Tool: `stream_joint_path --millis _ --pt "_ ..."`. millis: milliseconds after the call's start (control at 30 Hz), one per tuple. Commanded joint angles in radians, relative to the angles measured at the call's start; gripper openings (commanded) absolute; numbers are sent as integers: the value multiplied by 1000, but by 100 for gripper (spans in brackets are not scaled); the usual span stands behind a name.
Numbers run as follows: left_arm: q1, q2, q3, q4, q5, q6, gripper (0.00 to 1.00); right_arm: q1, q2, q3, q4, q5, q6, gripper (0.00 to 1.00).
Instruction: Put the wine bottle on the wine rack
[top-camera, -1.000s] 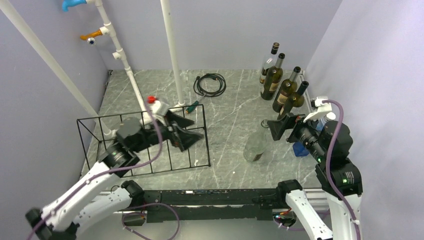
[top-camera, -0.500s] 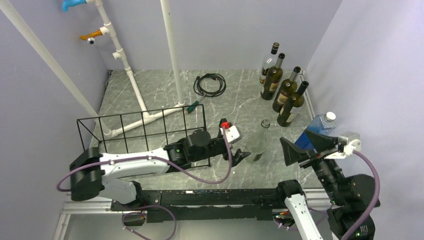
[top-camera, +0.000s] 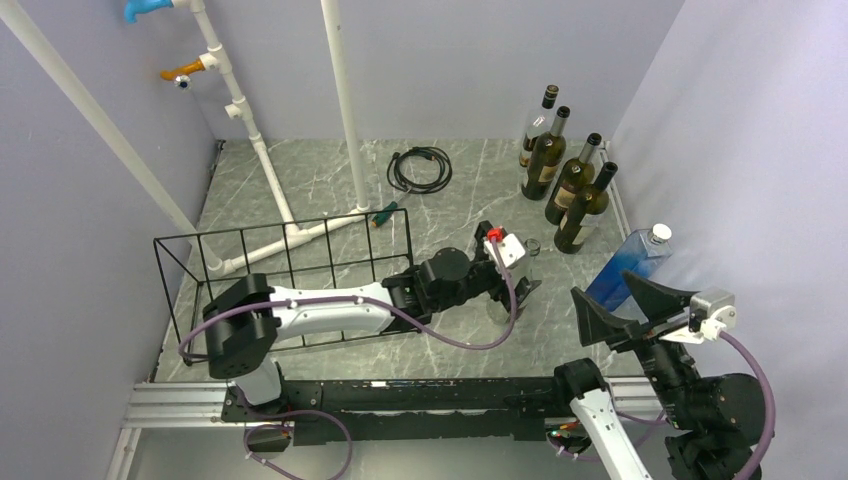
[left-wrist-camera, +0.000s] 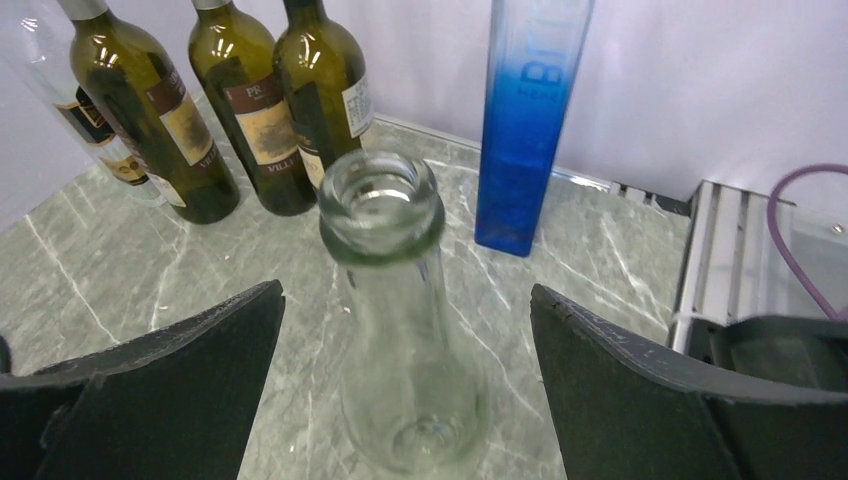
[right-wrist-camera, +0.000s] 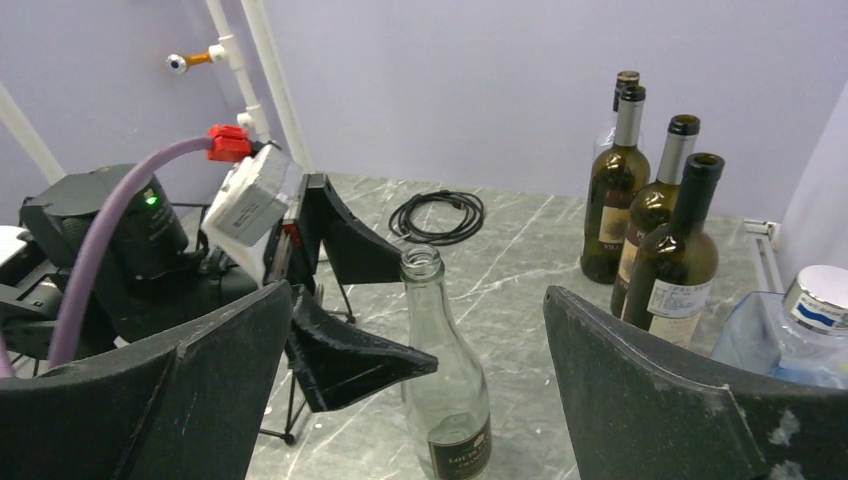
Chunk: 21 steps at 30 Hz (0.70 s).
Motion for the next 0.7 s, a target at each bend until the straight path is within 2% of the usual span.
stream_joint_path --millis 0,233,400,667 --pt "-4 62 98 46 -75 -50 99 40 -32 13 -7 91 -42 100" --pt "-4 122 133 54 -104 -66 98 80 -78 12 -21 162 -57 100" --pt "-3 126 120 80 -134 -77 84 94 -89 2 -26 174 -61 100" --pt "-4 156 165 32 -132 -76 74 104 -96 -1 -27 180 -69 100"
